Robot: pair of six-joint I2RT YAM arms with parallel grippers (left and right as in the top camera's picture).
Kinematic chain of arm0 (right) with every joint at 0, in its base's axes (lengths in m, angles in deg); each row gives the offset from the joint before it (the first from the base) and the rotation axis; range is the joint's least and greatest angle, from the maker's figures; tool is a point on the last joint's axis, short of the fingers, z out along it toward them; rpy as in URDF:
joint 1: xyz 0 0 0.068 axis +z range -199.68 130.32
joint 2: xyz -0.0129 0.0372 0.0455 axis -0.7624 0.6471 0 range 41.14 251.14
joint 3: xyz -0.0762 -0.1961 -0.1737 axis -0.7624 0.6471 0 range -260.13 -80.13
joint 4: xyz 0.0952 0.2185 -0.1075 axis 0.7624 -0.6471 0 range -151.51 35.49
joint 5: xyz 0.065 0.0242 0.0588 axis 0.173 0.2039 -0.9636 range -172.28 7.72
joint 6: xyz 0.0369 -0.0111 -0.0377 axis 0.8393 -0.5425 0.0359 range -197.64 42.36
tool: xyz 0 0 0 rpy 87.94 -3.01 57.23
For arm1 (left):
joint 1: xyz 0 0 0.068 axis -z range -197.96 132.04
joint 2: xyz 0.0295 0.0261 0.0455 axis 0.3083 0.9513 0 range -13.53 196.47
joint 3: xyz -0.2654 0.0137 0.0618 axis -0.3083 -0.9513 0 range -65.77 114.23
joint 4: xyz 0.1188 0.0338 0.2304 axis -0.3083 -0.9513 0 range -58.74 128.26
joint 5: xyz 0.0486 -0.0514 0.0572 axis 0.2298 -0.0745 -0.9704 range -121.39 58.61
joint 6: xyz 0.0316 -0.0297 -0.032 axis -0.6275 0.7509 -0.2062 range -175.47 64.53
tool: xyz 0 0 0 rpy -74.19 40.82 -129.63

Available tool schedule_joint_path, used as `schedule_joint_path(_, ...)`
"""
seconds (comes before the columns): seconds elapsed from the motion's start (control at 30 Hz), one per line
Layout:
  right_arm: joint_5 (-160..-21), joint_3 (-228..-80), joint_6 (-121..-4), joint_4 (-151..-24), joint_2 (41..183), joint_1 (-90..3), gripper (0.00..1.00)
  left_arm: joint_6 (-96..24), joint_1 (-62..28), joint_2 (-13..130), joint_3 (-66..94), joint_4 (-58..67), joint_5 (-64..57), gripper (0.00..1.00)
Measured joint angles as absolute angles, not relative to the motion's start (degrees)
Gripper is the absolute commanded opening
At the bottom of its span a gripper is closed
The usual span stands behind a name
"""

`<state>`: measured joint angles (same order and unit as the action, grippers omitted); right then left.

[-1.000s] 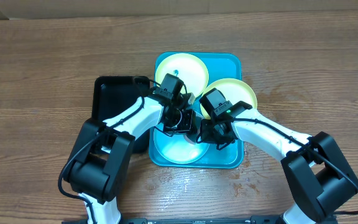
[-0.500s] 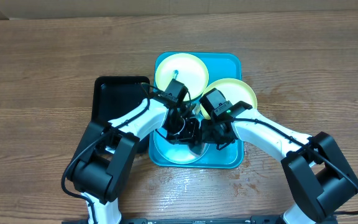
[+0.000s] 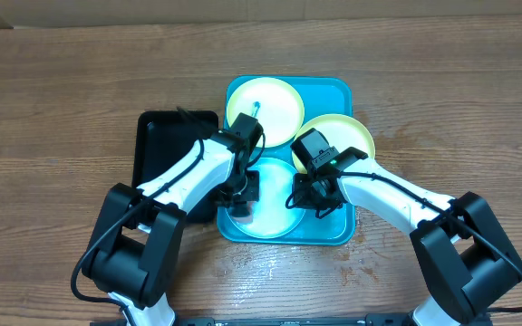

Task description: Clean dirty plates on tray and stack at the side

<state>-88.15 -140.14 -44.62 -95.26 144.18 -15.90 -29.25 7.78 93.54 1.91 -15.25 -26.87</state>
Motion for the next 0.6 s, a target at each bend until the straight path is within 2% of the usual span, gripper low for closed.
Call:
schedule_joint_path(0.33, -87.97, -140.14, -44.6, -95.59, 144.16, -15.9, 0.04, -28.86, 6.36, 88.71, 17.93, -28.61, -37.5, 0.04)
schedule_joint_path(0.6, -87.86, -140.18, -44.6, -95.7, 144.16, -15.9, 0.04, -28.94, 1.24, 83.15, 19.2, -27.8, -43.35, 0.04)
